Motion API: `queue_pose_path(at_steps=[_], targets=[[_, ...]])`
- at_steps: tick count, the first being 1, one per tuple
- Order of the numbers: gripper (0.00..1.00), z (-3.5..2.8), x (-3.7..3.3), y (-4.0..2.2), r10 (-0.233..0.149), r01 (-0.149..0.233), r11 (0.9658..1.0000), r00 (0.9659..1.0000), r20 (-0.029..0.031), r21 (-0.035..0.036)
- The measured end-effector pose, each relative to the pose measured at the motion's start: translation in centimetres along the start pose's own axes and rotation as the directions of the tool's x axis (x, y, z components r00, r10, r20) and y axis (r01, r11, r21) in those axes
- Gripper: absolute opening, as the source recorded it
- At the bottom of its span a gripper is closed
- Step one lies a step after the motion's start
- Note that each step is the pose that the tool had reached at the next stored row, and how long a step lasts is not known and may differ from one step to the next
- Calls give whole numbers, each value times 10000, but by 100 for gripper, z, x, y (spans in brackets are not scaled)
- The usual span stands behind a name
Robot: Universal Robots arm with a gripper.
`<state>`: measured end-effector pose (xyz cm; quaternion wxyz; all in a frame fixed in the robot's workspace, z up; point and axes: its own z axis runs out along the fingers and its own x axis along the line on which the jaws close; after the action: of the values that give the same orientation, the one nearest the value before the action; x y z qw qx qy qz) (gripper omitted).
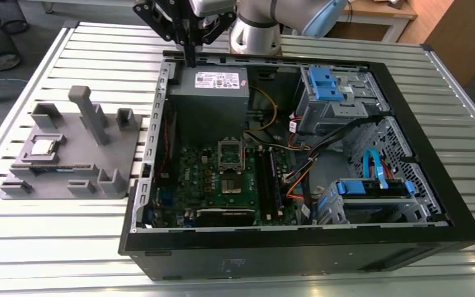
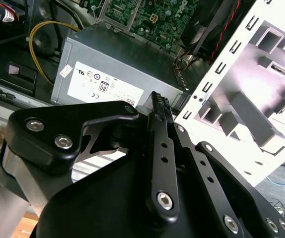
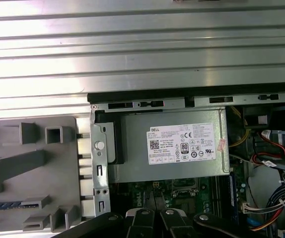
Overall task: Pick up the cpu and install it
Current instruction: 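Reach for the cpu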
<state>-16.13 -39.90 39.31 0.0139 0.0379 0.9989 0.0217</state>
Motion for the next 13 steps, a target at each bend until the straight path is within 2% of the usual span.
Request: queue_pose_path(at_steps=[13], targets=[[11, -2, 124, -9, -1, 1, 10000, 10000, 4, -1]])
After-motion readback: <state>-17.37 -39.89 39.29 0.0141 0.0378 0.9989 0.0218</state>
